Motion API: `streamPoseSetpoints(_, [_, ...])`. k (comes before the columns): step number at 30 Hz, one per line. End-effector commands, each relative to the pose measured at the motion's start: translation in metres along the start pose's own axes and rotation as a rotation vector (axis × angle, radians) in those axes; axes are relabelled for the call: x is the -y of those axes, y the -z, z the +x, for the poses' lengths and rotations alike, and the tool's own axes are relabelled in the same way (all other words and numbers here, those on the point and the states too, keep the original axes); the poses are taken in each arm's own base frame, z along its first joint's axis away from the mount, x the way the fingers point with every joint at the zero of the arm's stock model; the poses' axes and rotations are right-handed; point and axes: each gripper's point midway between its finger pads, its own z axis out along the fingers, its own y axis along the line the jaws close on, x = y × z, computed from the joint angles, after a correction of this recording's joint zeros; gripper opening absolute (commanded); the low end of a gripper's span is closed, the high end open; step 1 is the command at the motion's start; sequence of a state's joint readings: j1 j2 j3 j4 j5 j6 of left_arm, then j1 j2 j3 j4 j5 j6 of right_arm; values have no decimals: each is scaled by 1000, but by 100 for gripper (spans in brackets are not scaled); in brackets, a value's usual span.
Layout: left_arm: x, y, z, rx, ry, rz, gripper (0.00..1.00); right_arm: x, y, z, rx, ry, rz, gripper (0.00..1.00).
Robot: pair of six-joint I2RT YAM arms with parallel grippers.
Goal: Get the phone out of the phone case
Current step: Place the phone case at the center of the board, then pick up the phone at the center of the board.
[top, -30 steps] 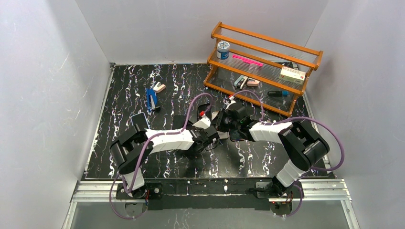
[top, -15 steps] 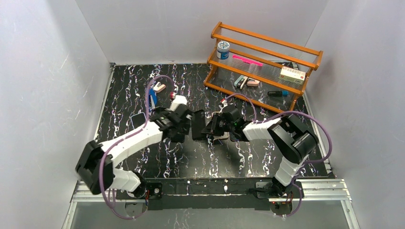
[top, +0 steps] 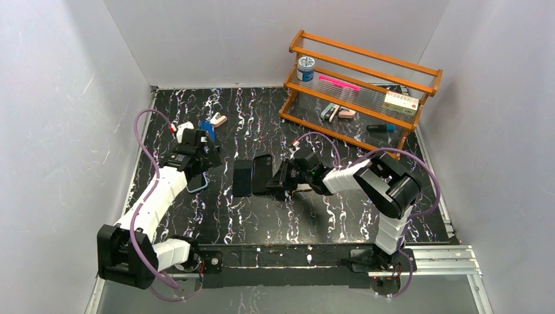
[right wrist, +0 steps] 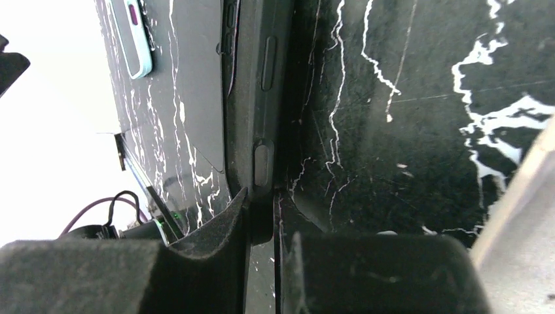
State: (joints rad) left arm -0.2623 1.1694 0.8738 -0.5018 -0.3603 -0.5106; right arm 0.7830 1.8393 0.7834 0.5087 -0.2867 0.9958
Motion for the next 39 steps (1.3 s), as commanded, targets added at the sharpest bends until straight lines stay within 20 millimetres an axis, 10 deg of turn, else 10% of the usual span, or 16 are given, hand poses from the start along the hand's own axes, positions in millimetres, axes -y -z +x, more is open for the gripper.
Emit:
streamPoseSetpoints(1, [-10,-3,0,-28,74,-8,98,-23,-2,-2,-3,37,-56,18])
streamPoseSetpoints(6, [-30,-11,-1,-35,116,-107,98,-7,9,-5,28,80,49,53])
streamPoseSetpoints(15, [-47,-35,0,-86,194,-166,98,8,30,5,26,157,153,78])
streamPoseSetpoints(39, [-62,-106,22,-374,143,-152,98,-20,95,-25,329,341,84,91])
